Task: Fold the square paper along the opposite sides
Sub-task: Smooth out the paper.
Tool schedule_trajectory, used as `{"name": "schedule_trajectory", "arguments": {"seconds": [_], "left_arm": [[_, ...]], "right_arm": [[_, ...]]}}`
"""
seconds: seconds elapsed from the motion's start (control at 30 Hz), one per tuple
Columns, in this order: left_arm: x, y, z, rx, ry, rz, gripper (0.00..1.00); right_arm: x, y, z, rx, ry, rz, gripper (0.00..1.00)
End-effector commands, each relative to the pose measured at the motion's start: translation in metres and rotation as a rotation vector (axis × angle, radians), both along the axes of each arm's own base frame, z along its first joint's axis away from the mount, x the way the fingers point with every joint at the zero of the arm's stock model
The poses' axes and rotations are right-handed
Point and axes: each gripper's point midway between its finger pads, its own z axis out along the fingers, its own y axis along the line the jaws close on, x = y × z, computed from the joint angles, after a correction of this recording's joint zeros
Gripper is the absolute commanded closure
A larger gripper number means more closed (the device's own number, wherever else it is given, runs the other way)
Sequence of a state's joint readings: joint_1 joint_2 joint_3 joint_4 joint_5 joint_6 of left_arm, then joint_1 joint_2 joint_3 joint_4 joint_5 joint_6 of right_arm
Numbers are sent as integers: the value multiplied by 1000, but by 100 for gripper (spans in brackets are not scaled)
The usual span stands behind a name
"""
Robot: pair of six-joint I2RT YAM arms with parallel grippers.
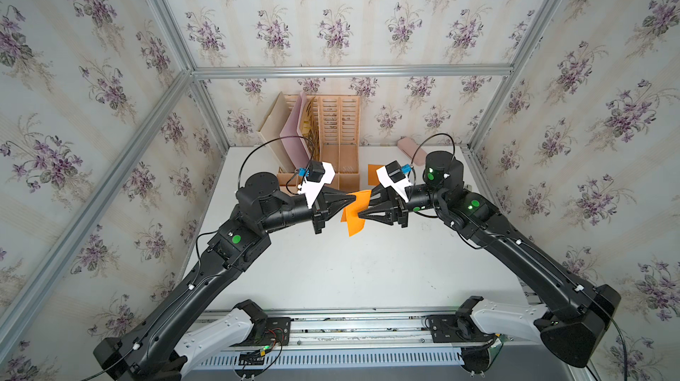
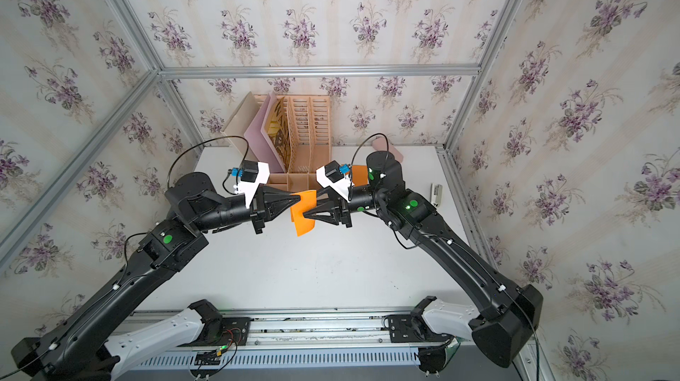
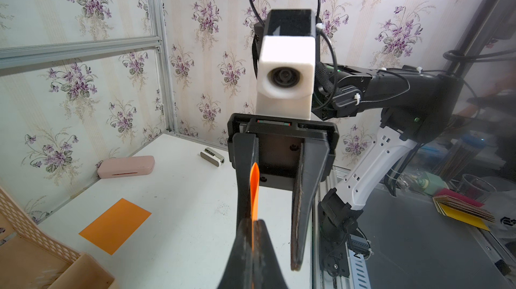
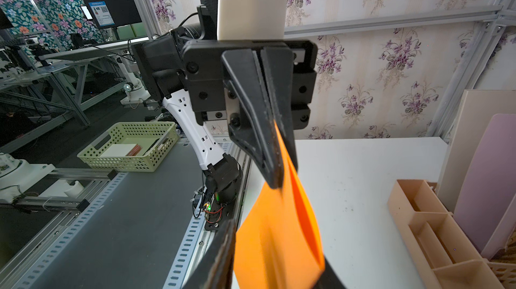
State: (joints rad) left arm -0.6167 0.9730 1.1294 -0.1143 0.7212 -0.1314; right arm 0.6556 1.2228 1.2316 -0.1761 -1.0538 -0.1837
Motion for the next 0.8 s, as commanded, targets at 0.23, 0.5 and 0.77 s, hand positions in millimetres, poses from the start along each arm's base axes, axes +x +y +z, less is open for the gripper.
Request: {"name": "schedule_trajectory", "arguments": {"seconds": [0.23,0.5,0.77], "left_arm": [[-3,3,14,-29,-47,3,100],[-4,4,15,-28,-48,5,100],[-5,5,15,-21,-52,12,100]], "right_arm": [[-8,-2,3,18,-20,33,63],[-8,-2,3,19,-17,36,100],[-8,-2,2,18,-15,39,85]]}}
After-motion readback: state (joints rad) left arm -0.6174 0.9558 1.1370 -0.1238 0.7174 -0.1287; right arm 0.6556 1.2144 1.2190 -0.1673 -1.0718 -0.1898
